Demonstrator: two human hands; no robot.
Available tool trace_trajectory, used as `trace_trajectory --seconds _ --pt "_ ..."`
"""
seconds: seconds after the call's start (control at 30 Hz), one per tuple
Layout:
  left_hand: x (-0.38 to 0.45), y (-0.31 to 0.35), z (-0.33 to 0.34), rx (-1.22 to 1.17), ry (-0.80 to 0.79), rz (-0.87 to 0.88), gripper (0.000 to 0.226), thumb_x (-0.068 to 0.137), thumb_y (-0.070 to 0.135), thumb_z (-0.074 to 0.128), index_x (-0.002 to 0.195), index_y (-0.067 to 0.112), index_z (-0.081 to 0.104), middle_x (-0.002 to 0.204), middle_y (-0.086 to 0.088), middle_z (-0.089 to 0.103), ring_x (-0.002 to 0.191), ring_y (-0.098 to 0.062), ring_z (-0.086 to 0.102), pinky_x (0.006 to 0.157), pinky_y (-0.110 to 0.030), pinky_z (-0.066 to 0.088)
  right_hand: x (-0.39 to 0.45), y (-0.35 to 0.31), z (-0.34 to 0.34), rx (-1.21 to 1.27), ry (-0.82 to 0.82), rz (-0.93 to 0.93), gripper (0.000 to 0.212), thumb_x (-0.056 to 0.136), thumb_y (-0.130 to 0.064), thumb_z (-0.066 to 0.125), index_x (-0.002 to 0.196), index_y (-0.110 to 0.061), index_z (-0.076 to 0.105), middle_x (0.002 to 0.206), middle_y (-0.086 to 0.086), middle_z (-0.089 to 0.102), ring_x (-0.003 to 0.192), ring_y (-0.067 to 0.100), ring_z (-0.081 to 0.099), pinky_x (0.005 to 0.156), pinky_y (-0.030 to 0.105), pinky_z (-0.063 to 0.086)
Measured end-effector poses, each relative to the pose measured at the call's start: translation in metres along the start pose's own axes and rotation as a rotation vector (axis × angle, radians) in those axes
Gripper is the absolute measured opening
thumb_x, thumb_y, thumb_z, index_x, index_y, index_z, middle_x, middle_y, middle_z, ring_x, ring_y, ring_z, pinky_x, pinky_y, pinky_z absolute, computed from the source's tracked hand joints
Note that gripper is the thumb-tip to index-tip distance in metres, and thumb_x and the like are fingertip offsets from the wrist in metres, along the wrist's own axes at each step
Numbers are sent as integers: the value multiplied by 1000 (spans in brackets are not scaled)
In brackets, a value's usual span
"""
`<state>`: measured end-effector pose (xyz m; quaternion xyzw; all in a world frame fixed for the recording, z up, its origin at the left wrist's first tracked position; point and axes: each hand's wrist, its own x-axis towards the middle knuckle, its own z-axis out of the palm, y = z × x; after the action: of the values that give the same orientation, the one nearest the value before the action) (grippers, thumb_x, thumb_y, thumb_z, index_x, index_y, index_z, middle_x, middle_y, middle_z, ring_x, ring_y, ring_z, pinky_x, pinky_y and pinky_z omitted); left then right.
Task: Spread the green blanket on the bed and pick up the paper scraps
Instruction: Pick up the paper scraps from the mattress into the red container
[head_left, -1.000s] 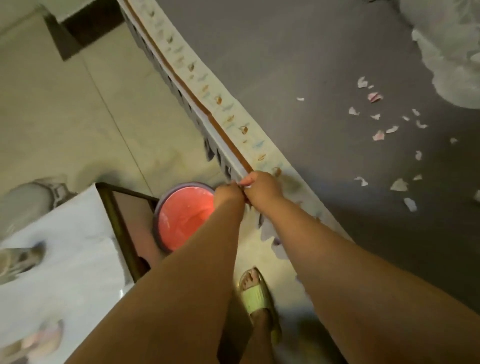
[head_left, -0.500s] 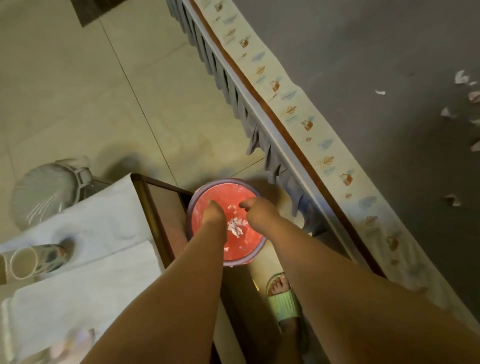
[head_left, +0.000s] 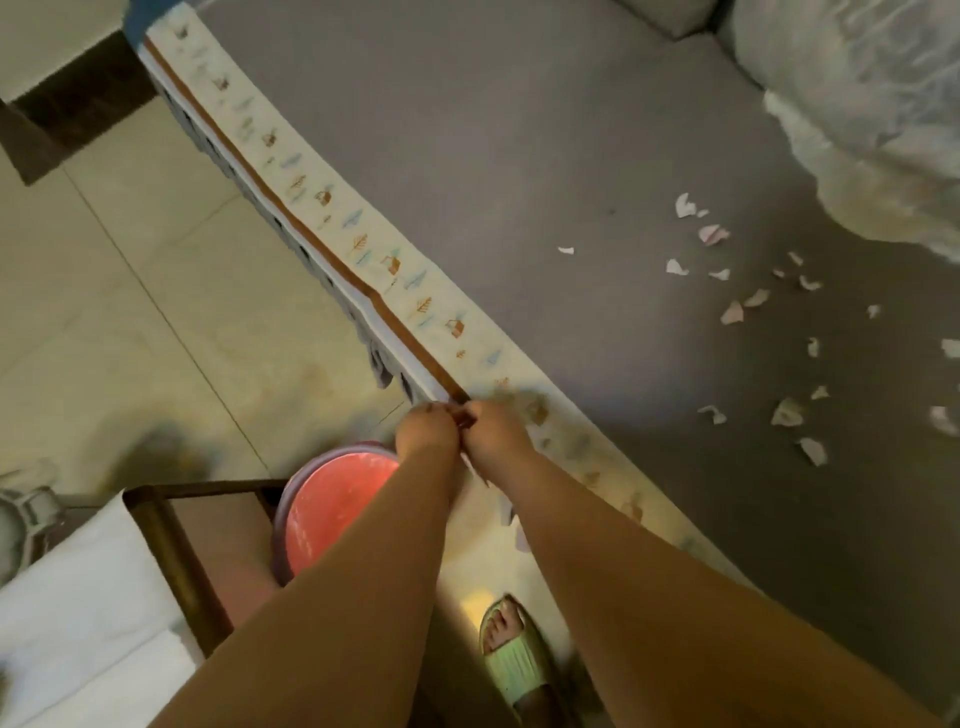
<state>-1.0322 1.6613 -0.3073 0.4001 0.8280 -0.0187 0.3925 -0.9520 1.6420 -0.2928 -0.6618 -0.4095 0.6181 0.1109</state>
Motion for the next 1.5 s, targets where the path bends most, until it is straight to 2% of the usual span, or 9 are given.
trace_trajectory --seconds 0.1,0.23,0.37,0.57,0.87,1.0,1.17,1.37,1.5 --pt "-20 63 29 -222 -60 -18 31 98 18 43 120 9 63 120 -15 64 110 -30 62 95 -38 51 0 13 -70 88 144 -3 26 93 -10 48 107 -7 70 109 15 70 104 33 64 91 40 52" --pt "-57 137 82 -250 -213 122 28 96 17 47 112 7 67 109 -18 69 102 -35 65 92 -44 53 -8 51 -161 119 351 60 22 94 -11 49 105 -8 68 106 11 71 76 17 63 62 12 49" --pt "-92 192 139 -53 -349 242 28 92 17 56 117 10 65 114 -19 67 106 -35 63 95 -43 52 -26 99 -231 61 510 116 25 93 -11 51 112 -13 67 112 9 69 103 26 64 76 21 46" --pt "-106 213 186 539 -182 441 38 94 14 55 132 8 52 133 -15 53 122 -30 53 101 -35 43 -46 162 -282 119 693 202 26 93 -9 48 111 -14 67 116 10 67 109 28 61 89 31 47" --pt "-96 203 213 501 -240 612 22 92 7 52 110 3 63 115 -16 63 105 -30 59 85 -32 47 -29 197 -289 168 744 256 26 89 -24 65 110 -8 65 116 15 63 105 29 61 88 31 45" --pt "-87 210 218 545 -267 510 22 92 12 58 113 6 65 111 -15 64 102 -28 63 95 -39 52 -20 197 -286 -16 723 290 17 93 -16 58 107 -9 63 119 15 54 103 30 57 85 28 42" --pt "-86 224 208 207 -175 445 8 91 8 57 92 16 57 97 -13 67 88 -24 64 74 -33 53 -22 191 -302 100 885 361 17 95 -17 55 106 -8 65 111 13 65 104 30 61 82 32 44" --pt "-65 230 205 234 -43 302 52 90 5 59 138 7 40 126 -16 57 112 -31 59 94 -42 51 -3 192 -321 292 952 400 24 92 -20 62 114 -10 62 114 11 66 107 28 61 79 30 43" --pt "-57 225 212 260 -59 284 19 91 9 59 109 6 62 107 -15 65 97 -28 63 75 -32 47 8 198 -322 183 895 441 20 93 -21 59 106 -10 70 111 11 68 104 27 63 79 31 48"
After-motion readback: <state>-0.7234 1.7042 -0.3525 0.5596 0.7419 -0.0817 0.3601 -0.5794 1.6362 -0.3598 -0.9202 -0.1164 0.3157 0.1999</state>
